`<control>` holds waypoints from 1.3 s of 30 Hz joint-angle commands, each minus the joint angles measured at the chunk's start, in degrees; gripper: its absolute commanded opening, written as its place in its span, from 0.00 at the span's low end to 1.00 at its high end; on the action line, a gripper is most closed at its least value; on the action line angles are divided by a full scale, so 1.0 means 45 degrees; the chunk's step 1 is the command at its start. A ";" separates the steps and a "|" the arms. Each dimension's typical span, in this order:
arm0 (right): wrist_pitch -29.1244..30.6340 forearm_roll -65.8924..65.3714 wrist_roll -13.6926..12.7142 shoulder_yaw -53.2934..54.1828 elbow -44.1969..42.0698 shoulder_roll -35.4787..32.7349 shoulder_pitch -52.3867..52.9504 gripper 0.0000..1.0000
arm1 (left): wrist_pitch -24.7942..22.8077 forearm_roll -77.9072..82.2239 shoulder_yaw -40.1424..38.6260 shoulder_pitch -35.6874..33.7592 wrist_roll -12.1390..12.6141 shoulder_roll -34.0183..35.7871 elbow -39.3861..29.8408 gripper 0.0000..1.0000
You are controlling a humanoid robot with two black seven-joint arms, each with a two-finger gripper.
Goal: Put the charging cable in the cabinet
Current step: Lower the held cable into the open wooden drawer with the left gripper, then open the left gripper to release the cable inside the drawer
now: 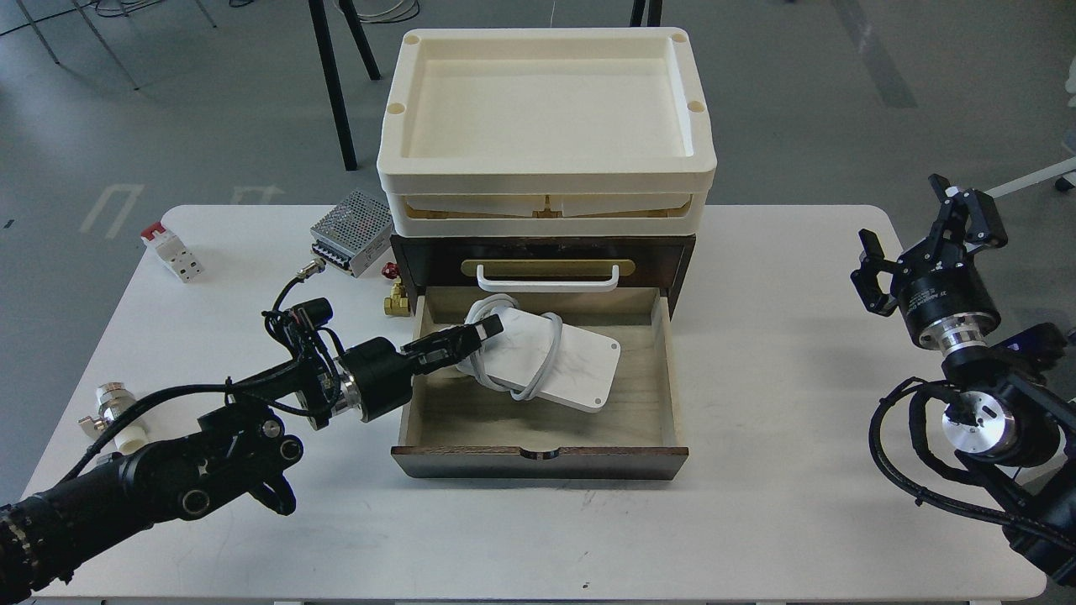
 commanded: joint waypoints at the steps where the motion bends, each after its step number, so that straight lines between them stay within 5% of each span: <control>1: -0.0003 0.0000 0.0000 -0.0001 0.0000 0.0000 0.0000 0.99 | -0.0008 0.0036 0.0328 0.0021 -0.0001 -0.0003 -0.0019 0.16; 7: -0.0003 0.0000 0.0000 -0.0001 0.0000 0.0000 0.0000 0.99 | 0.0012 0.0076 0.0896 0.0021 -0.0001 -0.0023 -0.0097 0.24; 20: -0.0003 0.0000 0.0000 0.0019 0.0000 0.0000 0.0000 0.99 | -0.0027 0.0056 0.0916 0.0001 -0.0001 -0.0082 -0.0253 0.81; 32: -0.0003 0.0000 0.0000 0.0019 0.0000 0.0000 0.0000 0.99 | -0.0008 0.0407 0.0897 -0.0292 -0.0001 0.0640 -0.0371 0.83; 39: -0.0003 0.0000 0.0000 0.0038 0.0000 0.0000 0.0000 0.99 | -0.0008 0.0564 0.0857 -0.0468 -0.0001 0.2006 -0.2028 0.83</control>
